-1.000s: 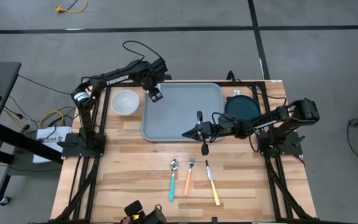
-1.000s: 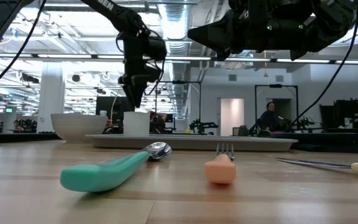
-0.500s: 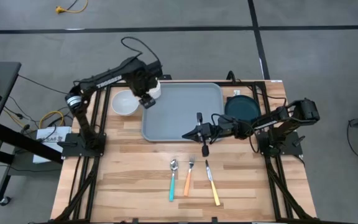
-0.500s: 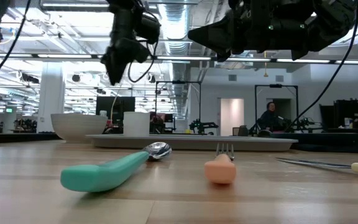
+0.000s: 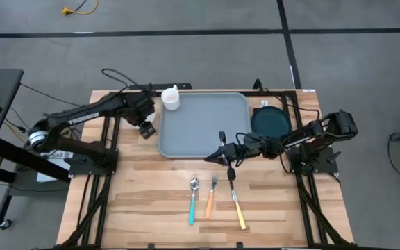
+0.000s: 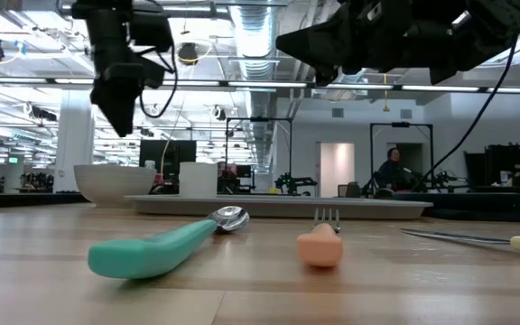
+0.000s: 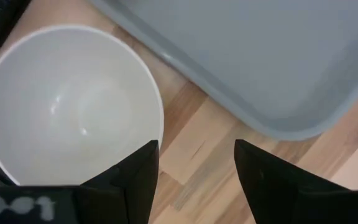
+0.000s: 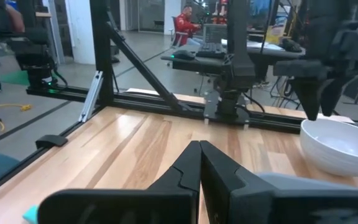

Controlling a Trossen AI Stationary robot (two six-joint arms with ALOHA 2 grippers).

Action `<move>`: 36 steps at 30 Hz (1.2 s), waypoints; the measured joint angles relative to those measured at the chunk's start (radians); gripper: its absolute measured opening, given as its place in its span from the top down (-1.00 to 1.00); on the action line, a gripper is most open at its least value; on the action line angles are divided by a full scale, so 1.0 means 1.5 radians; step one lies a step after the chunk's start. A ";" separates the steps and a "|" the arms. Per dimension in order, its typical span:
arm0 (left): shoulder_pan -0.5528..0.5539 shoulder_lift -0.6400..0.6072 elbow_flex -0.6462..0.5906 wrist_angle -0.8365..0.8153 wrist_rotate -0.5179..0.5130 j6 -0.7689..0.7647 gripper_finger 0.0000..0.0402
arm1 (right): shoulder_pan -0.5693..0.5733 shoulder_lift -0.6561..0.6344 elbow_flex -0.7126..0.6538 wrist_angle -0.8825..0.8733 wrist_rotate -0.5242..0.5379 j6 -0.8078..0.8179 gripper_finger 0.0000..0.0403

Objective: Set up tray
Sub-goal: Put the green plate on the gray serving tray to the bottom right of the white mug

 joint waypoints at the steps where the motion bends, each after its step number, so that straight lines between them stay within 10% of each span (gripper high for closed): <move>1: 0.000 -0.002 -0.006 -0.001 0.000 0.006 0.01 | 0.000 0.000 0.000 0.001 0.000 0.000 1.00; 36: -0.001 0.124 -0.007 -0.009 -0.071 0.024 0.01 | -0.003 0.000 0.001 0.028 0.000 0.000 1.00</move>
